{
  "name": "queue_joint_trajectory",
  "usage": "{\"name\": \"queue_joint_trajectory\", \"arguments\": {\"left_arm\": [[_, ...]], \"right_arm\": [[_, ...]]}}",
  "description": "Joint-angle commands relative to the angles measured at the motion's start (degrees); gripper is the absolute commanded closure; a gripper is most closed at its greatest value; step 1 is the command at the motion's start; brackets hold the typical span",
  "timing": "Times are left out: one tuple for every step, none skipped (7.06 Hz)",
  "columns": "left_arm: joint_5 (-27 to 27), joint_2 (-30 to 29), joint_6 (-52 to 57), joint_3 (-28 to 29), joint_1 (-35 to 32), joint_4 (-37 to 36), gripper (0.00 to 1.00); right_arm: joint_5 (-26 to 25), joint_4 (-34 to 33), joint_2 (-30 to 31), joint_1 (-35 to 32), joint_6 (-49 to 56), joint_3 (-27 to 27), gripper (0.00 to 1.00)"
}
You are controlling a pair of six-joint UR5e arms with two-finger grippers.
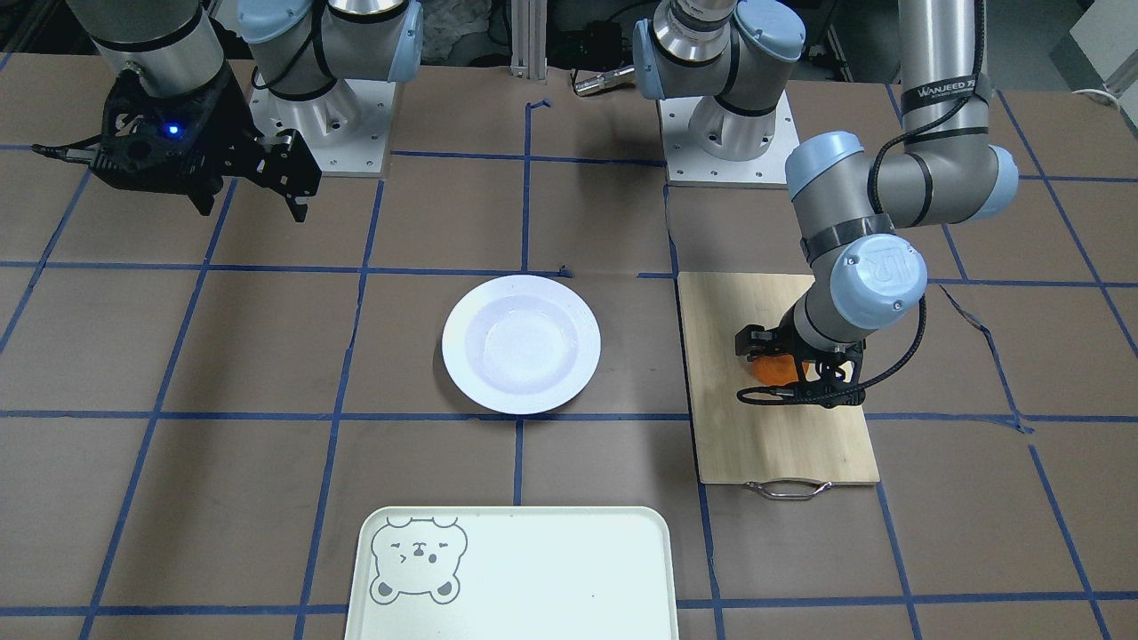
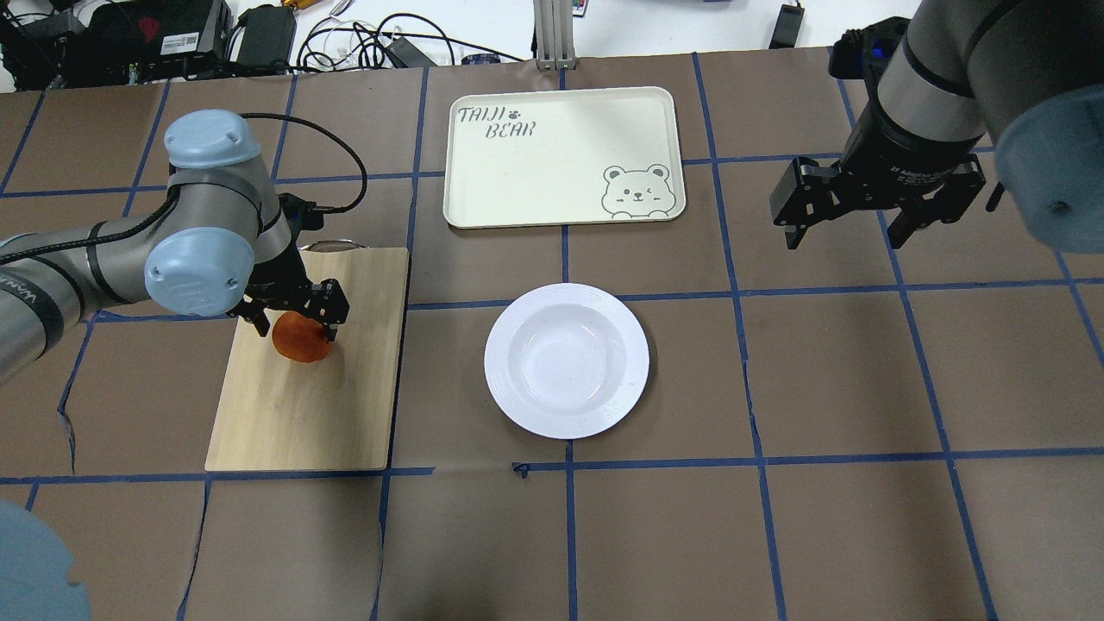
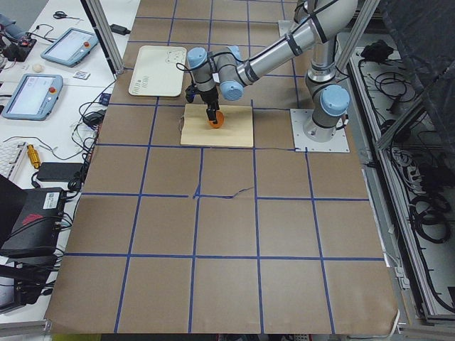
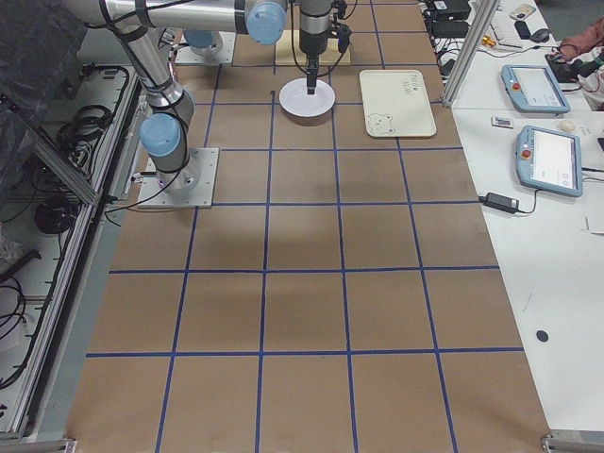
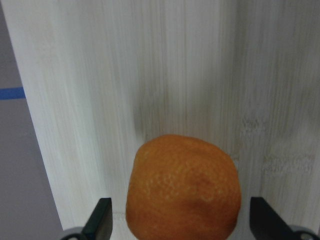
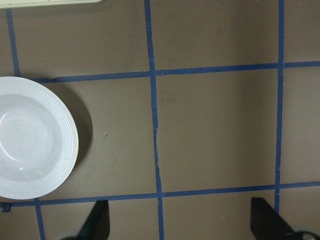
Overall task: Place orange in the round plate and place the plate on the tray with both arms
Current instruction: 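Lower the left gripper onto the orange on the cutting board and grasp, then lift the orange with the left gripper and carry it over the white plate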
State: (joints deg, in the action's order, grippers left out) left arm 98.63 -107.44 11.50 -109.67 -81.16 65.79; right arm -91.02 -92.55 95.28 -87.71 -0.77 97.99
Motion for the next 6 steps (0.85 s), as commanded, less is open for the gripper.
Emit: {"name": "queue_joint_trajectory", "arguments": {"left_arm": [[0.0, -1.6, 0.5, 0.0, 0.0, -0.7, 0.43], [0.0, -1.5, 1.1, 0.3, 0.1, -0.8, 0.64], [-0.4, -1.0, 1.3, 1.5, 0.1, -0.7, 0.81], [-3.3, -0.3, 0.3, 4.2, -1.1, 0.7, 0.85], [-9.2, -0.1, -6.2, 7.1, -2.8, 6.1, 0.85], [-14.2, 0.6, -12.2, 8.6, -7.2, 8.9, 0.85]], "right_arm": [[0.0, 0.0, -0.1, 0.0, 0.0, 0.1, 0.00], [-0.1, -0.1, -0.1, 0.0, 0.0, 0.1, 0.00], [-0.2, 0.0, -0.1, 0.1, 0.0, 0.1, 0.00], [-0.3, 0.0, -0.1, 0.1, 0.0, 0.2, 0.00], [-0.7, 0.0, -0.2, 0.1, 0.0, 0.2, 0.00], [-0.7, 0.1, -0.2, 0.1, 0.0, 0.2, 0.00]]}}
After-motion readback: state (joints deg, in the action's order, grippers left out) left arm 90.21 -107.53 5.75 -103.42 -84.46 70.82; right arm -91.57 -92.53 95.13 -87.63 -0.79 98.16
